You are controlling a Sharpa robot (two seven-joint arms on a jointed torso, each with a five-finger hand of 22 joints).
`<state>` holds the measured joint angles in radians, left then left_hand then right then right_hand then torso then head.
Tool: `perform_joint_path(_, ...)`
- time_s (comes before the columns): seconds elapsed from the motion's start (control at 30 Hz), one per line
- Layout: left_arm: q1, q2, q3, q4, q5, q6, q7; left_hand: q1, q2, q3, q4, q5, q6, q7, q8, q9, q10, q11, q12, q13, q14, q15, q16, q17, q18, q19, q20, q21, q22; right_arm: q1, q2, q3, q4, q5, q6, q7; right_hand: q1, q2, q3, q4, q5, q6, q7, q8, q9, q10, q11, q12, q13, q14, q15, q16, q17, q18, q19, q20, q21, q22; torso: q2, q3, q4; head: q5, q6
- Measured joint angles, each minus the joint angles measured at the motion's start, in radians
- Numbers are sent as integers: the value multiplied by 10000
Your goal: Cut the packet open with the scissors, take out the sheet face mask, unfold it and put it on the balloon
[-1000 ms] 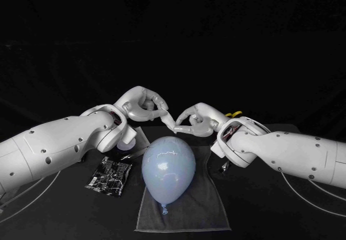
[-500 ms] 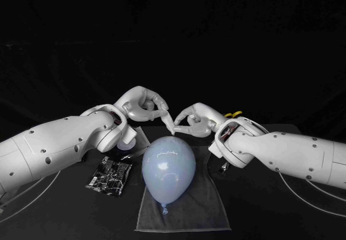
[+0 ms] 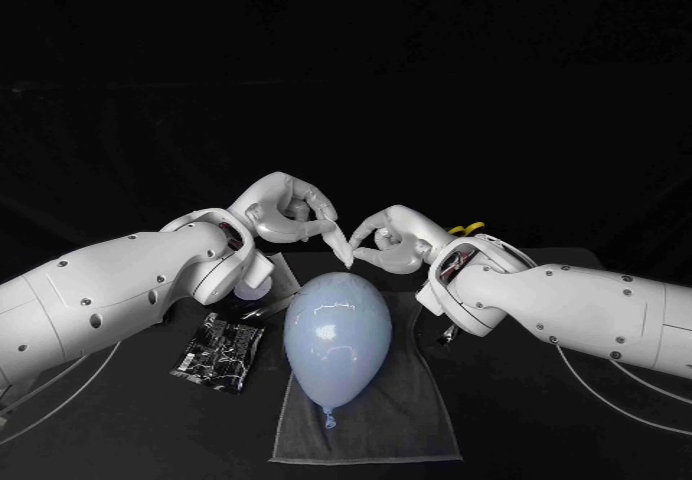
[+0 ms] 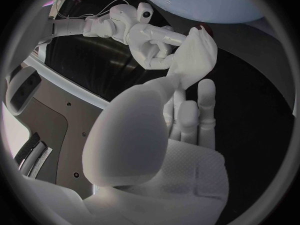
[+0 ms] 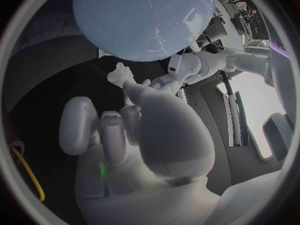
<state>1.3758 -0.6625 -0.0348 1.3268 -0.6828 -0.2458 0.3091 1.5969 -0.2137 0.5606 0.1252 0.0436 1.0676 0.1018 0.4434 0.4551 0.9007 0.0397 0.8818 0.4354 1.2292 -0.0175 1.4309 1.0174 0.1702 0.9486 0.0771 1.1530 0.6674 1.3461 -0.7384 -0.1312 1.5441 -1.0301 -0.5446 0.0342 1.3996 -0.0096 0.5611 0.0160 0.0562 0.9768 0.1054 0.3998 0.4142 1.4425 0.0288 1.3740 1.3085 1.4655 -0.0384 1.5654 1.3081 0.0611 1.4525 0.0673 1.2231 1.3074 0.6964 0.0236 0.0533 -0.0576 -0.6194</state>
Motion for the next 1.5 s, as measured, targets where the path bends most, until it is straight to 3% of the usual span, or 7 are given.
perform_joint_path(0.2,3,-7,3,3,3,24,0,-25,-26,0,0,-10,0,0,-1,0,0,0,0,0,0,0,0,-1,-1,0,0,-1,-1,-3,-15,0,3,183,-178,28,-878,-219,850,-371,-7,30,-121,314,144,239,-119,466,-88,14,-15,19,0,-3,70,-75,279,-1,-2,3,-2,-5,7)
perform_joint_path(0.53,15,-16,-2,-41,6,62,-12,-73,-5,42,-42,-27,-36,35,-2,7,0,0,0,0,0,0,0,-3,-4,0,0,-1,-2,-4,-160,3,37,1266,-445,208,-1237,-271,1016,-532,-9,162,-229,379,146,268,-127,733,1,12,-86,18,-8,-5,66,-101,335,4,-1,12,-2,0,10)
perform_joint_path(0.67,17,3,-2,-88,7,69,-28,-92,13,41,-43,-28,-36,35,-3,14,0,0,0,0,0,0,0,-4,-6,0,0,-2,-3,-4,-228,3,88,1541,-443,220,-1364,-262,1025,-541,-24,139,-207,382,147,267,-127,506,1,12,-86,12,-8,-6,66,-101,169,6,-1,11,-8,-7,17)
perform_joint_path(0.73,17,17,-3,-104,7,71,-35,-92,13,42,-43,-28,-36,35,-3,14,0,0,0,0,0,0,0,-5,-7,0,0,-2,-3,-4,-271,3,112,1593,-420,214,-1624,-335,1050,-570,-39,-312,-17,481,370,147,-48,25,1,12,-85,11,-8,-7,58,-94,-128,7,-1,9,-12,-11,18)
perform_joint_path(0.9,18,32,-4,-115,8,77,-50,-93,12,41,-43,-28,-37,35,-3,14,0,0,0,0,0,0,0,-6,-8,0,0,-2,-4,-3,-430,3,245,1572,-333,182,-2565,-969,156,-192,93,-789,206,157,384,-128,169,-237,-2,-11,114,-5,-6,-8,-82,46,-296,6,-1,8,-9,-17,18)
perform_joint_path(1.03,18,32,-5,-122,9,78,-60,-103,2,41,-43,-29,-36,35,-3,13,0,1,0,0,0,0,0,-9,-10,0,0,-3,-5,-3,-510,3,371,1410,-293,181,-3031,-1433,-621,232,-6,-789,207,22,284,-127,168,-237,-7,10,136,-7,-4,-8,-108,90,-244,6,-1,6,-4,-17,10)
perform_joint_path(1.5,19,42,-5,-130,11,90,-85,-70,35,38,-41,5,-38,32,-4,11,-1,1,0,0,0,0,0,-16,-16,0,0,-7,-12,-28,-133,2,252,681,-393,172,-3129,-1535,-1124,492,-44,-732,162,-56,258,-135,160,-196,-7,9,136,19,0,-10,-78,121,-209,-1,1,2,4,-28,7)
